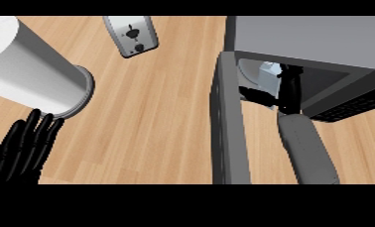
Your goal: Pick up the milk, place it into the microwave and close the microwave
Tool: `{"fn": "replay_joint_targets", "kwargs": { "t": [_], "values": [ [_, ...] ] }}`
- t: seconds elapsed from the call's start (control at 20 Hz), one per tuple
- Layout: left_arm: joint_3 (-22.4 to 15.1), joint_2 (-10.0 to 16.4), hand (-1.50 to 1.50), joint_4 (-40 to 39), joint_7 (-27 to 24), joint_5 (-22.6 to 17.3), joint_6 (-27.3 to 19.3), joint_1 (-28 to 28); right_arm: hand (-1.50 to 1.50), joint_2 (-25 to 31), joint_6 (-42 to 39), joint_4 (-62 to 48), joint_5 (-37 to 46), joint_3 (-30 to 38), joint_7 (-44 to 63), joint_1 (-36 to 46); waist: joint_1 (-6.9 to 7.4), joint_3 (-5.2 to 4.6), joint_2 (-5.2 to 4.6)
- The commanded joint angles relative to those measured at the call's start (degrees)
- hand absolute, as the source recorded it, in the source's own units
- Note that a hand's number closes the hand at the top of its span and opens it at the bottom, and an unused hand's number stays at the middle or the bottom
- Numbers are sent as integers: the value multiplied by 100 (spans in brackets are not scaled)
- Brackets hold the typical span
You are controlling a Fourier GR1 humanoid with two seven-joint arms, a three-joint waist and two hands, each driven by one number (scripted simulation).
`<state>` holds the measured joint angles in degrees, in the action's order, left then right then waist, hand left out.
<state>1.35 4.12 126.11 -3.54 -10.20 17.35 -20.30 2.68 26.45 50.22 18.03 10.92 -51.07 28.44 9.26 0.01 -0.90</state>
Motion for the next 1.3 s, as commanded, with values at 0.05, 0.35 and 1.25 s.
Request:
{"fn": "replay_joint_targets", "kwargs": {
  "t": [0.05, 0.35, 1.25],
  "values": [
    [-168, -121, -150, -58, 59, 78, -78, 58, -150, 327, -627, -1005, -206, 265, 1387, 930, -18, 6, -188],
    [-232, -204, -150, -69, 27, 352, -217, 53, -150, 246, -791, -1265, -402, 360, 1323, 1077, -145, 14, -132],
    [-958, -61, -150, -842, 90, 784, 193, 484, -150, 42, -2401, -1728, -1158, 336, 632, 723, -752, 3, -17]
  ]
}}
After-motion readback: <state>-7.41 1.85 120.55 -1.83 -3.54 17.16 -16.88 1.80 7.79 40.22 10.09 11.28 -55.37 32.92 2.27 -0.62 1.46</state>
